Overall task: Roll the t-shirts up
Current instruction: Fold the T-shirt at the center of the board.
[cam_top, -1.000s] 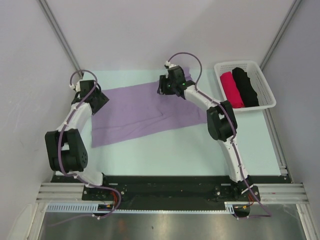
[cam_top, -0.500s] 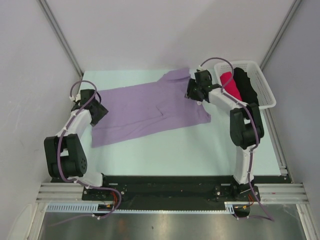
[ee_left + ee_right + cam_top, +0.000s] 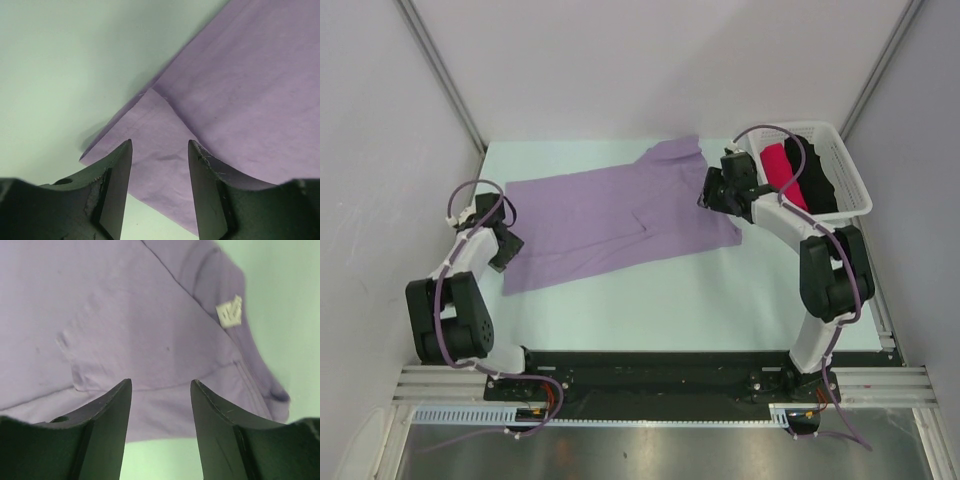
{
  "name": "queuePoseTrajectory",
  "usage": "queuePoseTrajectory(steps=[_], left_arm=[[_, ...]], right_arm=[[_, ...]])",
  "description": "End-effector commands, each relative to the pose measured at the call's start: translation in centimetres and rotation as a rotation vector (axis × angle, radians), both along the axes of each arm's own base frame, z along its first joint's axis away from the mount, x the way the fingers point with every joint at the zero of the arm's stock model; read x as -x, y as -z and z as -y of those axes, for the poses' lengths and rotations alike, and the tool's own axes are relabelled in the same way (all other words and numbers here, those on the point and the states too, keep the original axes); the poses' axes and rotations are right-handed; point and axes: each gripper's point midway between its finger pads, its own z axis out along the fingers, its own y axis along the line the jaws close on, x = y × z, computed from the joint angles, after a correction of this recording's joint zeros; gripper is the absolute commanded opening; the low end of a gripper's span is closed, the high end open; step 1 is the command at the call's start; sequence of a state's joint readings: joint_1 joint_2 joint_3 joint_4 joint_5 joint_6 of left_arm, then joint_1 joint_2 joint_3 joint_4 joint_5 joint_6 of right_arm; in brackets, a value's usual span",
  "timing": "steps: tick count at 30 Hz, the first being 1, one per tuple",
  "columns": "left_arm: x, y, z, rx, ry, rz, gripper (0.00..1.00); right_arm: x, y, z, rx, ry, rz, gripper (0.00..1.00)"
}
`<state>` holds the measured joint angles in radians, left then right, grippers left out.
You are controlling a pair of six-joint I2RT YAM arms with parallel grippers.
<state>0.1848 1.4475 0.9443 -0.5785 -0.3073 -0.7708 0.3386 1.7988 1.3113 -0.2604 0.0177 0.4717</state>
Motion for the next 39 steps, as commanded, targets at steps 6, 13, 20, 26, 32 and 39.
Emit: queuePoseTrajectory(steps=[6,13,20,26,32,39], left_arm=[[-0.2,3.0,-1.6,-0.037,-0.075,-0.102,0.51],[-1.0,3.7,-2.1,-0.058,-0.076,-0.121,0.51],[-1.0,4.1,-2.3,-0.066,-0.082,-0.143,0.50],[-0.6,4.5,-2.5,-0.074,-0.094,-0.159,0.46],[-0.6,4.7,-2.6,-0.078,-0.098,-0.164,0.43],[-0.6,4.6,-2.7,-0.081,-0.099,-0.164,0.38]], right_arm=[[-7.4,-0.3,-2.3,0.159,-0.152,0.161,0.48],[-9.8,2.7,-3.0,0.255,-0.214,0.119,0.46],[-10.7,4.1,-3.0,0.311,-0.215,0.121,0.46],[-11.7,5.1,-3.0,0.332,-0.231,0.120,0.47],[-12.4,6.0,-2.4,0.343,-0.234,0.115,0.47],[-12.1,7.1,-2.3,0.315,-0.254,0.085,0.43]])
